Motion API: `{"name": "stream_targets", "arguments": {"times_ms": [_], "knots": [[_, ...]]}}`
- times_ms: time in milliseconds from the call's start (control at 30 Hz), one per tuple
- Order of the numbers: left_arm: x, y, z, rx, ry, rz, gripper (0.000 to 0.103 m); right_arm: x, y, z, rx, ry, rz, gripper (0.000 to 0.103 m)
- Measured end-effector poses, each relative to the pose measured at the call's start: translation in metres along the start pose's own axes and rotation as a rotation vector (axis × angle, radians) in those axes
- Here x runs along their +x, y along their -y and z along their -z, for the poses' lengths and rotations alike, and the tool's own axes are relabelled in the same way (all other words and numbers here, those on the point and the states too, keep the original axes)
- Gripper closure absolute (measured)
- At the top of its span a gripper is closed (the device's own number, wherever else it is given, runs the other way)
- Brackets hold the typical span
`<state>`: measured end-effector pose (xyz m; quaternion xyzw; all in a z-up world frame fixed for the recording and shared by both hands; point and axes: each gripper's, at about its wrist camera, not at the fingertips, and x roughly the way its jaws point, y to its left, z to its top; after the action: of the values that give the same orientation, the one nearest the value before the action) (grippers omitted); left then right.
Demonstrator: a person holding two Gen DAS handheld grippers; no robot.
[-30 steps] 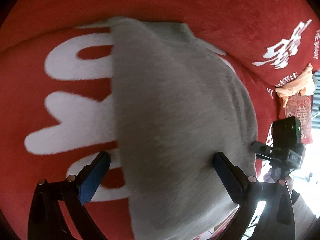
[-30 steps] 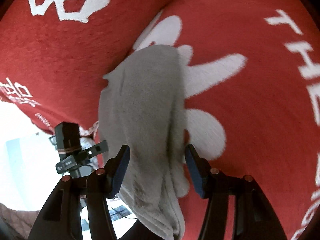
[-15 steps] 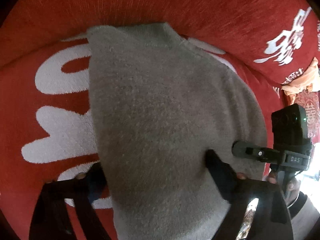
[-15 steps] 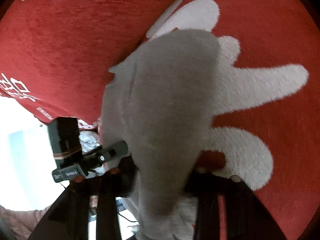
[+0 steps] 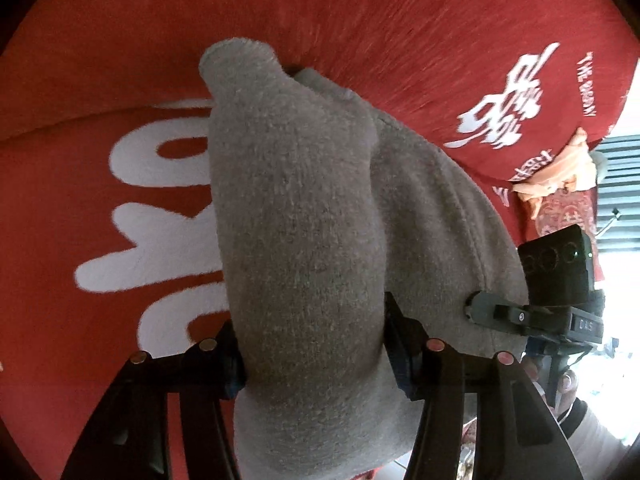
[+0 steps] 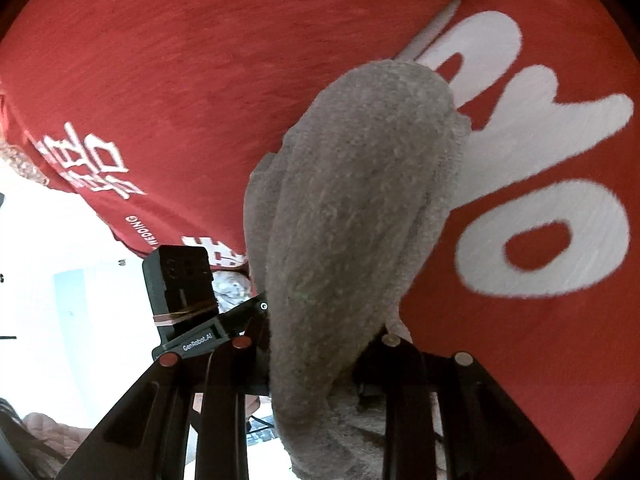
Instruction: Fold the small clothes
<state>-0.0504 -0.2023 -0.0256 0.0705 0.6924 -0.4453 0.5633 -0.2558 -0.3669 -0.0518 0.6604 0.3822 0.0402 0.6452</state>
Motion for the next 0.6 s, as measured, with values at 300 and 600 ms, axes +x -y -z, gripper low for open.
{"name": "stream_targets", "arguments": {"times_ms": [300, 600], "knots": [[-0.074, -0.028, 0.047, 0.003, 0.041, -0.01, 0.046, 0.023, -0.036, 0.057, -0.015, -0.021, -0.048, 0.073], [-0.103, -0.091, 0.109, -0.053, 0.027, -0.079, 0.046, 0.088, -0.037, 0.107, 0.012, -0.101, -0.047, 0.073]]}}
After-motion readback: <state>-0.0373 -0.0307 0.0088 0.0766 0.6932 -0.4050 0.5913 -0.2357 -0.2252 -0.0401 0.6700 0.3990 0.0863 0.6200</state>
